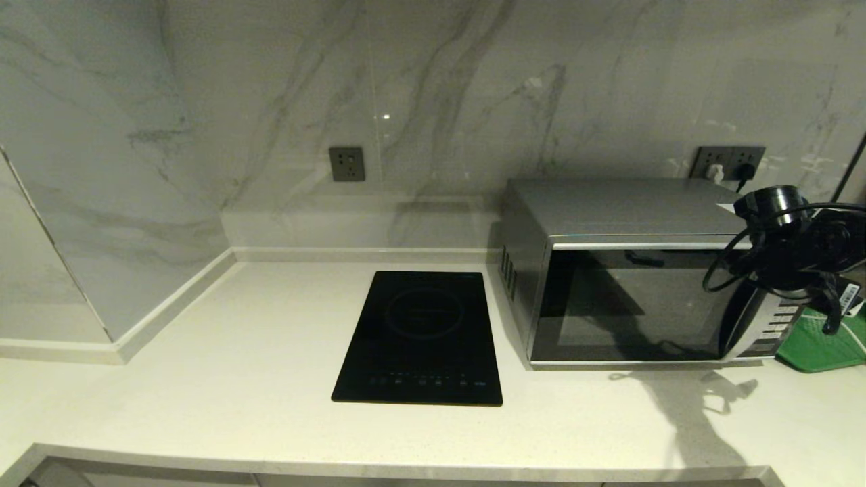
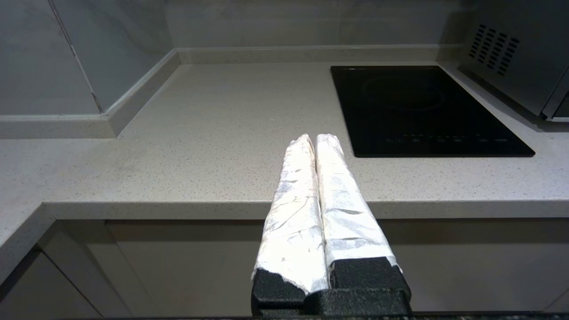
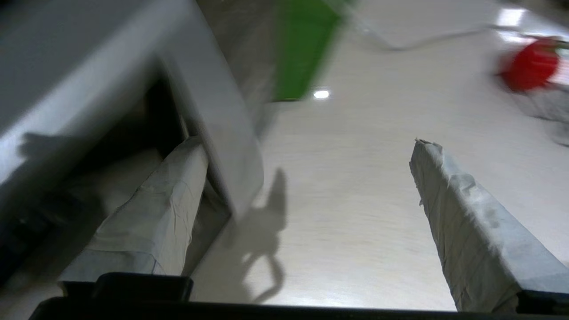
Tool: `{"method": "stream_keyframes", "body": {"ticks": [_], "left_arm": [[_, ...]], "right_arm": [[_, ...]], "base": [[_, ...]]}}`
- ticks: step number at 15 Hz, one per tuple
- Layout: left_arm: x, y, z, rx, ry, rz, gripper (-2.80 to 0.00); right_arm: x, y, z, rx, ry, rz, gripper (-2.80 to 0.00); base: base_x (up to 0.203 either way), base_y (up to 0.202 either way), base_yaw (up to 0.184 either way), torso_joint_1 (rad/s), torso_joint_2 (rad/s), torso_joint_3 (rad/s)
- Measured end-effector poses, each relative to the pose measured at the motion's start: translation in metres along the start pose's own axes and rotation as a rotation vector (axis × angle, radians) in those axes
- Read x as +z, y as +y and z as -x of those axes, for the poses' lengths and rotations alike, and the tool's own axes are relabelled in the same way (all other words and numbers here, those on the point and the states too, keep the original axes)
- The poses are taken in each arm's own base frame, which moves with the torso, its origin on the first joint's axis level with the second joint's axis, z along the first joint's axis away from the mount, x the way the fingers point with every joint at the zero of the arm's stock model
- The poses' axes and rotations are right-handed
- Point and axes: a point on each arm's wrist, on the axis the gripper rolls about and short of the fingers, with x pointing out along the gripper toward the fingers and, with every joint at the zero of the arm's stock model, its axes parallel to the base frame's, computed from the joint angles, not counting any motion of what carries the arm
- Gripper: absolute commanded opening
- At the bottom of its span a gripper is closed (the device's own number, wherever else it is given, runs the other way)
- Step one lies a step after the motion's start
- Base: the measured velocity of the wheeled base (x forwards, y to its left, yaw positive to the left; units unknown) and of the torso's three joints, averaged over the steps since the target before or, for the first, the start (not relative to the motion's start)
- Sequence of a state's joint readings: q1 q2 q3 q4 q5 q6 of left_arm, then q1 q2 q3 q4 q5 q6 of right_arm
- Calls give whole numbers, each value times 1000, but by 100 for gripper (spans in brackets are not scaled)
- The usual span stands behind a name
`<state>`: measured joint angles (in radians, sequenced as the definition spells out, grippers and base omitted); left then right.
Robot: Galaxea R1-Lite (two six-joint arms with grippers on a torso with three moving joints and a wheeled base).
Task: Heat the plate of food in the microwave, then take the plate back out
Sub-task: Open the microwave oven
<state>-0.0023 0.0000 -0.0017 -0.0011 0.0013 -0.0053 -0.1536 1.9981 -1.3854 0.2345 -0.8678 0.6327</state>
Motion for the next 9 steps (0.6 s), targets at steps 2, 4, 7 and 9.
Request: {"method": "stream_keyframes", "body": {"ticks": [2, 4, 7, 9], "left_arm": [[0, 0, 0, -1, -1, 0, -280], [0, 0, 0, 0, 0, 0, -280], [0, 0, 0, 0, 0, 0, -280], [0, 0, 0, -1, 0, 0, -280]], "right_arm": [[-2, -15, 3, -26, -11, -9, 0], [-9, -28, 8, -27, -16, -18, 0], [-33, -40, 40, 100, 47, 93, 0], [-51, -46, 76, 279, 95, 226, -280]], "base": [[0, 0, 0, 0, 0, 0], [0, 0, 0, 0, 0, 0], [0, 0, 0, 0, 0, 0], [0, 0, 0, 0, 0, 0]]}}
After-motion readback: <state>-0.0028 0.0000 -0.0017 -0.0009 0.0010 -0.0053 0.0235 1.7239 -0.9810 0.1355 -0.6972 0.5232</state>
